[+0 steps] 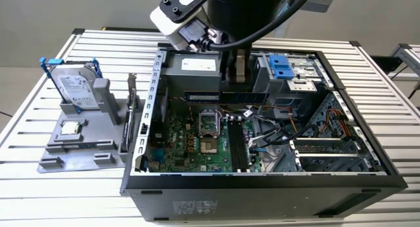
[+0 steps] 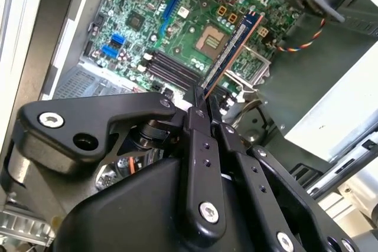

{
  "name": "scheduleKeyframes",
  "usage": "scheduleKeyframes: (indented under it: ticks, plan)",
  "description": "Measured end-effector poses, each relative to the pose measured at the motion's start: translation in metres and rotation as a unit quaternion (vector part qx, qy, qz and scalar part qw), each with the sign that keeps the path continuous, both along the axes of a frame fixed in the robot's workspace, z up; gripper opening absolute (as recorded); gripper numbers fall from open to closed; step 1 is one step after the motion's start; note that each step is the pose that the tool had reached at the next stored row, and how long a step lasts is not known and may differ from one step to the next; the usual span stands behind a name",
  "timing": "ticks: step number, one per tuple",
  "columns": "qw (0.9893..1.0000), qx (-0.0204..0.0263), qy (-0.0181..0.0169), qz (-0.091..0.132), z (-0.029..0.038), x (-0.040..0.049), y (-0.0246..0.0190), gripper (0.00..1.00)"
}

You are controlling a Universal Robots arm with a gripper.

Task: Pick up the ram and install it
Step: 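Pick up the ram and move it above insertion slot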

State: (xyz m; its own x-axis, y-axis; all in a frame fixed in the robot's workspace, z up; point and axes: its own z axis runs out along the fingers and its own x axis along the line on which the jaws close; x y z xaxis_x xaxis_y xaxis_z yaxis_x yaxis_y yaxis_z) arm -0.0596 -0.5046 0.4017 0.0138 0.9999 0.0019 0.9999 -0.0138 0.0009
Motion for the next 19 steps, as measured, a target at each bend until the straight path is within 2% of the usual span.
scheduleKeyframes:
  ticks: [19]
  plan:
    - [1.0, 0.0, 0.0, 0.0, 0.0, 0.0288, 0.0, 0.0]
